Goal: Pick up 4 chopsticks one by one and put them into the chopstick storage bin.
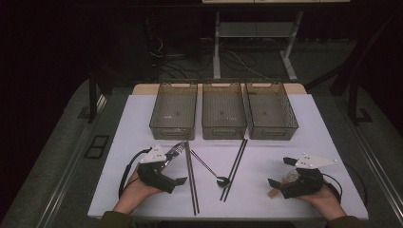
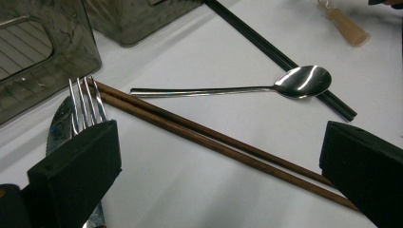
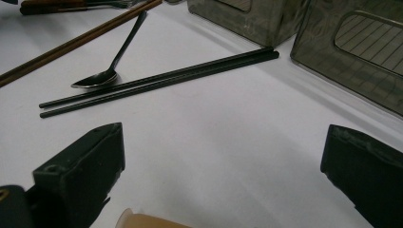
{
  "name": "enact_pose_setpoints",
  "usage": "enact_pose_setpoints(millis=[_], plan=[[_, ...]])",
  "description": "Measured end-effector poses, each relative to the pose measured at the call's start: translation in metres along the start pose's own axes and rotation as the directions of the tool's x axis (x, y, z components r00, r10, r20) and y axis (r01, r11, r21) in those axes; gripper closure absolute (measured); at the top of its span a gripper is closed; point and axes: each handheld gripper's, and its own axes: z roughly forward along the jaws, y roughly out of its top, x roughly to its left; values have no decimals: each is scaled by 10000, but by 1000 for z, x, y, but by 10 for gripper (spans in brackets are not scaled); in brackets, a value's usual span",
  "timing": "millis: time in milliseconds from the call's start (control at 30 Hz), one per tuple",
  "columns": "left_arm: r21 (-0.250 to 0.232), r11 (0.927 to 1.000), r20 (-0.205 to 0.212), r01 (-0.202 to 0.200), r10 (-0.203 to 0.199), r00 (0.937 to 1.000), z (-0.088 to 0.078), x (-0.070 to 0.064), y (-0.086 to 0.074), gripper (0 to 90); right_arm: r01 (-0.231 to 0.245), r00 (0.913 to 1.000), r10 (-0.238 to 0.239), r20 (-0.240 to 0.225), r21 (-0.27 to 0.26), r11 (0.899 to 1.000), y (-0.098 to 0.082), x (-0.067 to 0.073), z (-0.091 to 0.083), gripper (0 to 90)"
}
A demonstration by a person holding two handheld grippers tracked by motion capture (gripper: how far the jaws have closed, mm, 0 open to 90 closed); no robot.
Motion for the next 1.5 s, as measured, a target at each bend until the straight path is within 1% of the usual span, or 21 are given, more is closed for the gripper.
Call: enact_pose_setpoints(millis=[167, 267, 367, 400, 467, 500, 533, 567, 600, 633, 667, 700, 733, 767, 800, 867, 900, 933, 1067, 1367, 1500], plan=[[83, 9999, -44, 93, -93, 9999, 3, -1, 0, 0, -22, 10000, 22, 0, -54, 10000, 0, -1, -1, 10], [231, 9997, -99, 60, -58, 9999, 4, -1, 1, 55, -31, 10000, 31, 26, -36, 10000, -1, -1, -1, 10], [144, 9998, -55, 110, -109, 9999, 5, -3, 1, 93, -66, 10000, 66, 21, -39, 10000, 0, -2, -1, 10], [110, 9999, 0, 126, -126, 9999, 5, -3, 2, 154, -67, 10000, 68, 24, -52, 10000, 0, -2, -1, 10], [90, 9999, 69, 113, -113, 9999, 4, -5, 2, 212, -67, 10000, 67, 42, -97, 9999, 0, -2, -1, 10], [58, 9999, 171, 118, -119, 9998, 4, -6, 2, 212, -67, 10000, 67, 42, -97, 9999, 0, -2, -1, 10], [61, 9998, 241, 168, -169, 9996, 5, -7, 2, 286, -77, 9999, 78, 88, -108, 9999, 1, -2, -1, 10], [109, 9998, 339, 146, -150, 9993, 6, -7, 2, 286, -77, 9999, 78, 88, -108, 9999, 1, -2, -1, 10], [119, 9998, 473, 142, -147, 9988, 6, -7, 2, 390, -61, 9999, 62, 109, -129, 9999, 2, -2, -1, 10], [155, 9998, 596, 122, -131, 9981, 7, -8, 3, 390, -61, 9999, 62, 109, -129, 9999, 2, -2, -1, 10], [158, 9998, 717, 139, -150, 9973, 8, -9, 3, 442, -71, 9999, 73, 121, -150, 9999, 2, -2, -1, 10], [174, 9998, 851, 97, -111, 9963, 8, -9, 3, 543, -64, 9999, 66, 114, -127, 9999, 2, -2, -1, 10], [227, 9997, 896, 5, -26, 9960, 8, -10, 4, 585, -62, 9999, 63, 110, -123, 9999, 2, -2, -1, 10], [186, 9998, 987, 43, -61, 9951, 9, -11, 4, 585, -62, 9999, 63, 110, -123, 9999, 2, -2, -1, 10], [154, 9999, 1089, 61, -78, 9940, 10, -12, 4, 666, -50, 9999, 51, 124, -101, 9999, 1, -2, -1, 10], [287, 9996, 1165, 31, -64, 9932, 13, -14, 5, 727, -51, 9999, 53, 131, -119, 9999, 1, -2, -1, 10], [354, 9994, 1231, 11, -55, 9924, 14, -15, 6, 727, -51, 9999, 53, 131, -119, 9999, 1, -2, -1, 10], [462, 9989, 1294, -45, -15, 9916, 16, -16, 6, 787, -81, 9999, 83, 134, -132, 9999, 1, -2, -1, 10], [943, 9952, 1567, -276, 126, 9876, 23, -21, 7, 890, -61, 9999, 63, 122, -97, 9999, 2, -2, 0, 10], [1504, 9869, 1899, -590, 298, 9814, 37, -30, 8, 891, -72, 9999, 74, 130, -128, 9999, 2, -2, -1, 10], [1720, 9828, 1891, -673, 341, 9814, 41, -30, 7, 891, -63, 9999, 65, 103, -132, 9999, 2, -2, -1, 10]])
